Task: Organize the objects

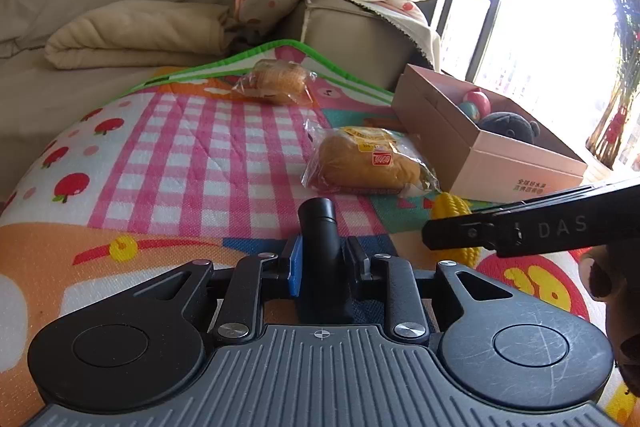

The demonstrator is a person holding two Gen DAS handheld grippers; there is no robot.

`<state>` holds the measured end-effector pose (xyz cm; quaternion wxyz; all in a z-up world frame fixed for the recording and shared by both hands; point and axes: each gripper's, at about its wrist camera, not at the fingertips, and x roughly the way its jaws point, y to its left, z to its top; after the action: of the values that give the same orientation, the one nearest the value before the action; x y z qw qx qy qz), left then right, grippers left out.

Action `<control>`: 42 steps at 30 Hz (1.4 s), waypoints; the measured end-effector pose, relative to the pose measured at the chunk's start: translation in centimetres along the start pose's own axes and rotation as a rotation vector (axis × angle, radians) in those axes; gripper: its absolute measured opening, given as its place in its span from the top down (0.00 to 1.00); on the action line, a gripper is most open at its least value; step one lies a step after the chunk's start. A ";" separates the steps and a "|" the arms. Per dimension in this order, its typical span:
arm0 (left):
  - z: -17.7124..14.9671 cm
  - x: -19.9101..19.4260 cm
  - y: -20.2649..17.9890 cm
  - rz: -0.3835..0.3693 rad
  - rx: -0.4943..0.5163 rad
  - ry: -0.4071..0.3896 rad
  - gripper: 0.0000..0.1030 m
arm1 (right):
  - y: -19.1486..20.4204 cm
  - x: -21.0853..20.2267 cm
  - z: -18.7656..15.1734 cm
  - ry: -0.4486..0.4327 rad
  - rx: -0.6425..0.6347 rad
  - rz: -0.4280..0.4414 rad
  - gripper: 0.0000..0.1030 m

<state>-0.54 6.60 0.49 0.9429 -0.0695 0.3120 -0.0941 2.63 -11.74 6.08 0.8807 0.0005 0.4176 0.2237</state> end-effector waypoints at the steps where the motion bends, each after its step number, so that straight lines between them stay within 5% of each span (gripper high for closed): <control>1: 0.0 0.0 0.0 0.000 0.001 0.000 0.74 | -0.5 -0.5 -0.5 -0.001 -0.004 -0.008 0.58; 9: 0.0 0.0 -0.1 0.010 0.013 0.001 0.76 | -1.6 -3.8 -3.2 -0.029 -0.062 -0.102 0.58; 17: 0.7 -1.2 -1.8 -0.004 0.073 0.015 0.78 | -3.5 -9.8 -5.6 -0.154 -0.067 -0.169 0.58; 24: 7.6 -2.5 -7.8 -0.128 0.167 -0.109 0.78 | -6.6 -12.8 -6.5 -0.259 0.010 -0.208 0.58; 28: 12.0 0.5 -12.0 -0.220 0.158 -0.152 0.78 | -7.8 -13.2 -7.0 -0.287 0.051 -0.209 0.58; 31: 13.7 4.1 -13.7 -0.243 0.097 -0.113 0.78 | -8.4 -13.6 -7.4 -0.299 0.066 -0.216 0.58; 36: 12.8 6.7 -13.5 -0.203 0.042 -0.112 0.78 | -9.7 -13.9 -7.5 -0.316 0.077 -0.247 0.58; 42: 9.0 4.4 -10.9 -0.219 0.074 -0.068 0.78 | -11.0 -13.6 -4.4 -0.370 0.057 -0.281 0.58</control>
<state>6.89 -4.27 7.22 0.9388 -0.0714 0.2668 -0.2057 -3.76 -27.83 11.14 0.9643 0.0084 0.2511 0.0833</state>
